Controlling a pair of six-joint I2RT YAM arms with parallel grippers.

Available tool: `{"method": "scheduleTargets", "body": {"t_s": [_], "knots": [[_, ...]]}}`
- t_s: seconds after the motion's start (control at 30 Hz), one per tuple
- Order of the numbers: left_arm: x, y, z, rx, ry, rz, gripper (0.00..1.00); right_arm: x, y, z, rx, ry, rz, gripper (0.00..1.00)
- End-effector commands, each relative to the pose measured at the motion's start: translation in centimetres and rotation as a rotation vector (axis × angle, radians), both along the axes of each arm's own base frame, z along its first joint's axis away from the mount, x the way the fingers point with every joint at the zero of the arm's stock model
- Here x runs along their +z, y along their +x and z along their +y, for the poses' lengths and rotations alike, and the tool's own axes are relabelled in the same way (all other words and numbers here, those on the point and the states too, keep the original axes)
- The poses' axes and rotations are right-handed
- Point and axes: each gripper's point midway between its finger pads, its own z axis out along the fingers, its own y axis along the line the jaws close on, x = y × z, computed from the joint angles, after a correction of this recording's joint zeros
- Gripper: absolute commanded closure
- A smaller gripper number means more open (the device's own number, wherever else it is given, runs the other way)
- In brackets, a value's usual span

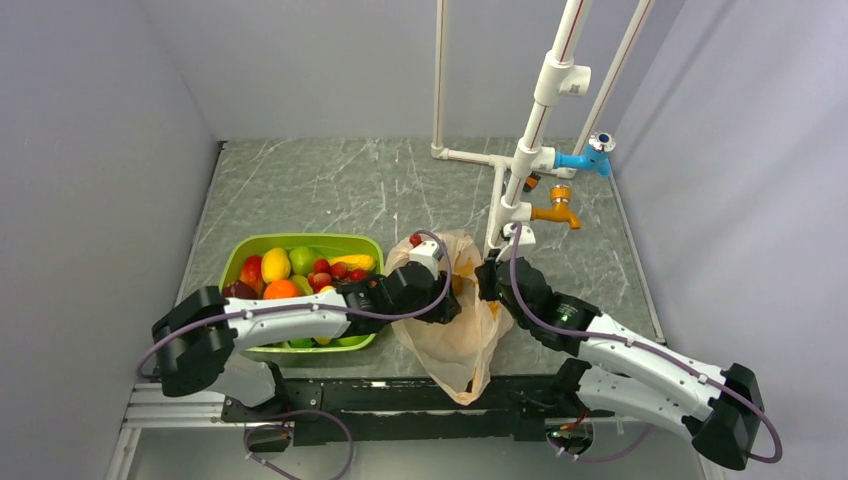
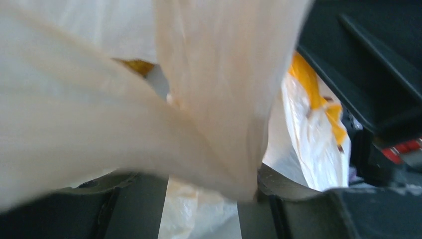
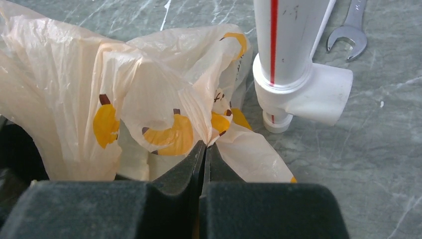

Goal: Take the fake fruits out of the plastic bag

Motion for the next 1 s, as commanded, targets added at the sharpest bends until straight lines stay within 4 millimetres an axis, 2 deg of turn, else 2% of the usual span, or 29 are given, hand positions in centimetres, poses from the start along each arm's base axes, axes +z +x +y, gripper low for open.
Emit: {"method": "scheduleTargets", "body": {"t_s": [0.0,0.13,0.23,0.4,0.63,0.8,0.97], "knots": [[-0.2,3.1,-0.7,0.138,-0.023,-0.073,0.50,1.1,0.0,0.8,0.015,0.065,-0.007,1.00],[-2.5,5.0,-0.8,0.181,0.039,-0.067,0.52,-0.2,-0.3,0.9,0.022,0.051,0.021,1.00],[-3.4,6.5,-1.0,0.200,0.055,-0.061,0.52,-1.0,-0.5,0.7,0.023,0.045,0.039,1.00],[-3.6,8.4,-2.1,0.203,0.060,-0.099,0.46,-1.6,-1.0,0.5,0.027,0.052,0.049,1.00],[-4.2,10.3,-2.9,0.230,0.081,-0.121,0.25,-2.0,-1.1,0.4,0.032,0.047,0.056,1.00],[-5.2,11.6,-3.6,0.241,0.131,-0.132,0.23,-2.2,-1.1,0.5,0.036,0.044,0.058,1.00],[-7.8,12.5,-3.4,0.257,0.224,-0.133,0.21,-2.6,-1.2,0.3,0.034,0.028,0.064,1.00]]}}
